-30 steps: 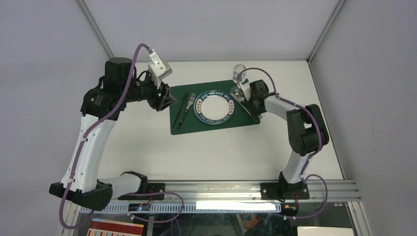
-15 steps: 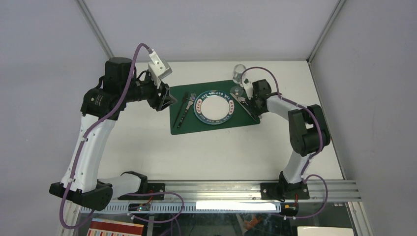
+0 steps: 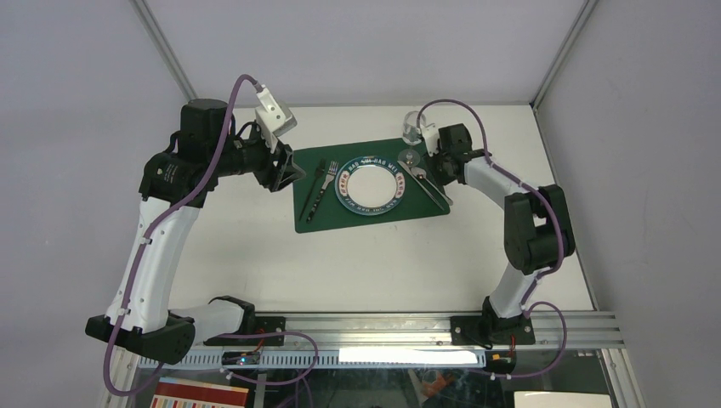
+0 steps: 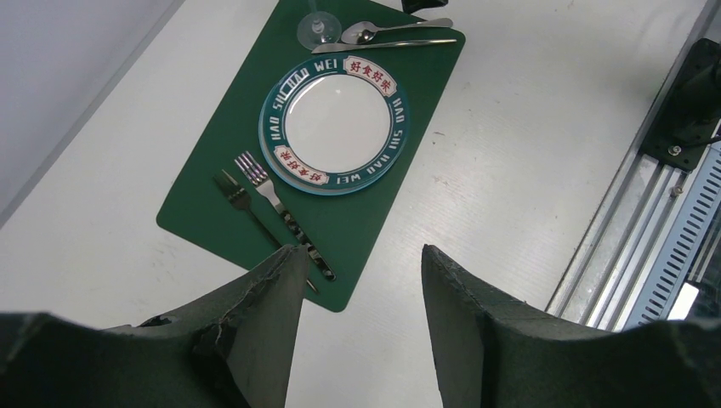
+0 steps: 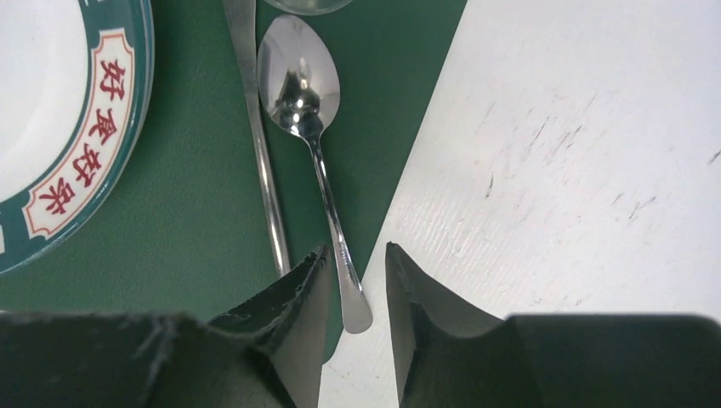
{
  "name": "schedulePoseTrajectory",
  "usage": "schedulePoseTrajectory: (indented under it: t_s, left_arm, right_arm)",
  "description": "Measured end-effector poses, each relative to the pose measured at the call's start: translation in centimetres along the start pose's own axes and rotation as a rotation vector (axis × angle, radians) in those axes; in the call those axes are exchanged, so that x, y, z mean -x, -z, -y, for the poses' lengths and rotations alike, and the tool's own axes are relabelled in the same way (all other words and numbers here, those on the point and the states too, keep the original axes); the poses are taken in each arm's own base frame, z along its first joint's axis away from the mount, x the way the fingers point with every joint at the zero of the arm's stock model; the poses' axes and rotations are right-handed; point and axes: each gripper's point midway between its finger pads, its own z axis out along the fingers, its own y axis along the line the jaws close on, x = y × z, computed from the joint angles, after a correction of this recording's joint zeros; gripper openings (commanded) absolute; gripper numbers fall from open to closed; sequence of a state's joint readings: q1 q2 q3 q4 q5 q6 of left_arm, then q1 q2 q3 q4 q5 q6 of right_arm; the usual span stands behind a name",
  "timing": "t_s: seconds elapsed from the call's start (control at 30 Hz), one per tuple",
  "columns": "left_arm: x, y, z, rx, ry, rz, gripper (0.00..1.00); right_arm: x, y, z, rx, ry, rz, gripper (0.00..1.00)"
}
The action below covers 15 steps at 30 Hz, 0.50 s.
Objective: Set the dinner table for one person
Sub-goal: Adjust the spoon with the napkin.
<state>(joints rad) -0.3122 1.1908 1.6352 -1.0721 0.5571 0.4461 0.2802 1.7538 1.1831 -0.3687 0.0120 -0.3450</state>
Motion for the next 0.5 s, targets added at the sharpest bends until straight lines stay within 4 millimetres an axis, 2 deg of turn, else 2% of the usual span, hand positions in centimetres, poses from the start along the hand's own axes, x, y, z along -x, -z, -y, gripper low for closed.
schedulePoseTrajectory:
  t_s: [0.13,0.33,0.5]
  left_arm:
    - [0.0,0.0,0.0,0.000,0.000,0.000,0.54]
    - [0.0,0.0,0.0,0.000,0.000,0.000,0.54]
    - [0.0,0.0,0.0,0.000,0.000,0.000,0.54]
  right_arm:
    - [0.5,-0.2,0.1,-0.001,-0.002,0.009,0.33]
    - [-0.7,-1.5,-0.3,0.013,-0.002,-0.034,0.33]
    - [-0.9,-1.9,-0.3,0.016,-0.002,-0.047,0.33]
